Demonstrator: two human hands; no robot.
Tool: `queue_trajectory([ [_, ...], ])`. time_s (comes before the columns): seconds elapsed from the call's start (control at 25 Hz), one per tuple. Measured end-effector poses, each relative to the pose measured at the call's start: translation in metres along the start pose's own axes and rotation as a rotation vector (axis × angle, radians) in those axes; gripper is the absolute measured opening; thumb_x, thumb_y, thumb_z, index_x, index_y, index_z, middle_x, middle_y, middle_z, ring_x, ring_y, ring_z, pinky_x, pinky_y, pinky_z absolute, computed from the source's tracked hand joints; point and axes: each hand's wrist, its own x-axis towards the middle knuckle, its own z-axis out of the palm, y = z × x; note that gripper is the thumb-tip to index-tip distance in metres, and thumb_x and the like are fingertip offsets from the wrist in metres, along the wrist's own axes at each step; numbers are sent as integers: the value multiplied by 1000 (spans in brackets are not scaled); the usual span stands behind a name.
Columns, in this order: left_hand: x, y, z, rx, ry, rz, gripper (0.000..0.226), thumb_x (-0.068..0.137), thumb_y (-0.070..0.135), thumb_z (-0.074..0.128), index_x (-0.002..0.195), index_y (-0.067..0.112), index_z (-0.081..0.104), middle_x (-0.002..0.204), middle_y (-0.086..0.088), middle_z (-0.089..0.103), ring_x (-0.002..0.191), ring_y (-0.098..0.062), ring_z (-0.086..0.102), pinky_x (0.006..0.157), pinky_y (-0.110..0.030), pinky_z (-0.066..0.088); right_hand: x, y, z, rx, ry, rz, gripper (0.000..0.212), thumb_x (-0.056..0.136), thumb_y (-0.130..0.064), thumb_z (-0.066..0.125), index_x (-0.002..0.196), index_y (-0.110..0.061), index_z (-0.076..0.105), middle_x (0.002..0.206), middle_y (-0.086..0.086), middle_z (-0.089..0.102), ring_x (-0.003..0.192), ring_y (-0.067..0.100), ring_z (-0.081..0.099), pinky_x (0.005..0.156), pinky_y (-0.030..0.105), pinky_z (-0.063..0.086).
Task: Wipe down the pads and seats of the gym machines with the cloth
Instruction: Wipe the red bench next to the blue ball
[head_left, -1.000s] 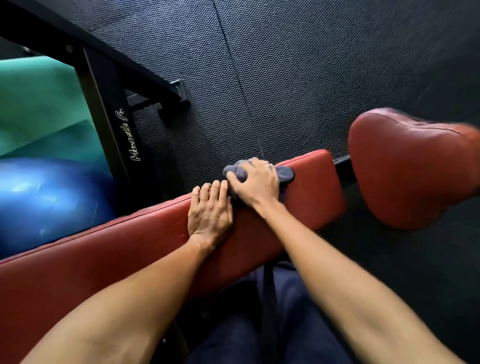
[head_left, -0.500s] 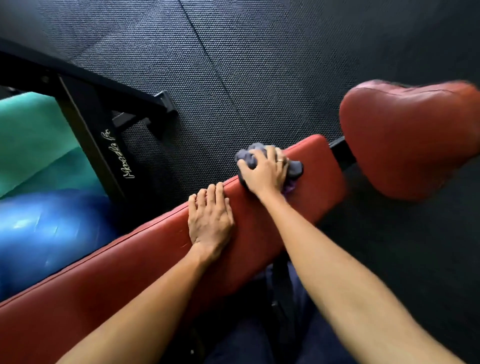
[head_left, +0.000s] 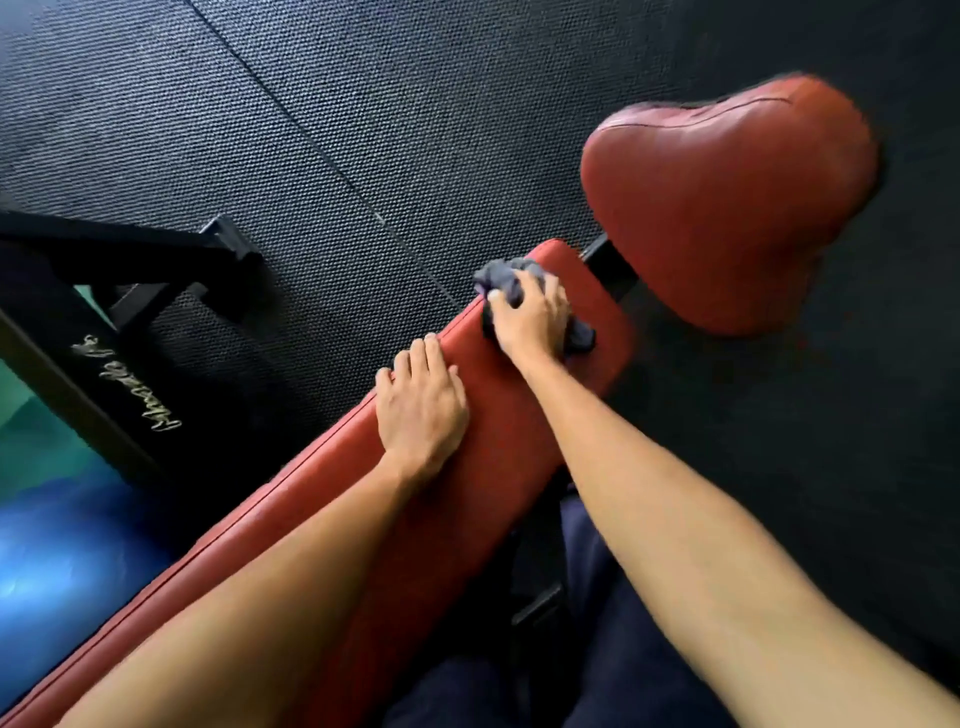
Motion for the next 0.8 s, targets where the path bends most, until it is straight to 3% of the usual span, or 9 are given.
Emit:
queue_trajectory([
  [0.12,0,-1,1,2,4,7,55,95,35,39,141,5,48,135,-11,58,114,-31,57,94,-48,44,-36,-11,4,11,-39,-202,47,80,-46,59,114,-17,72,128,17,62,125,40,52,107,50,41],
  [0.24,-1,0,-2,16,-4,7,55,96,35,40,142,6,47,137,-11,57,116,-30,56,96,-48,43,-87,31,-13,64,-97,-185,47,85,-45,58,121,-16,69,134,18,57,128,40,51,108,49,41],
  [0.36,-2,0,-4,46,-25,15,56,97,37,37,144,6,45,139,-9,55,119,-28,55,98,-48,42,-64,75,-21,19,-56,45,45,86,-45,61,121,-18,69,134,15,56,126,38,53,108,52,37],
  [0.48,-3,0,-3,67,-34,20,56,98,37,36,145,5,43,141,-10,54,121,-29,54,99,-49,41,-8,64,-11,-10,-48,335,44,87,-43,69,125,-22,67,137,12,54,131,37,47,112,50,30],
  [0.56,-2,2,-3,59,-51,12,56,99,36,38,145,5,43,142,-11,53,122,-30,53,101,-50,41,-4,36,-3,-18,-26,261,42,84,-40,69,122,-22,70,130,15,58,129,39,48,108,52,35],
  [0.68,-2,3,-6,62,-69,11,56,99,36,41,145,4,43,141,-12,54,121,-31,54,99,-51,42,-65,22,-1,32,-46,16,46,83,-43,63,124,-23,69,131,16,60,131,41,49,108,57,39],
  [0.8,0,-1,-6,77,-77,50,57,99,36,41,144,2,42,140,-13,54,119,-32,55,96,-51,44,-110,60,-20,20,-109,3,50,86,-49,56,129,-24,65,138,15,56,134,41,46,110,58,38],
])
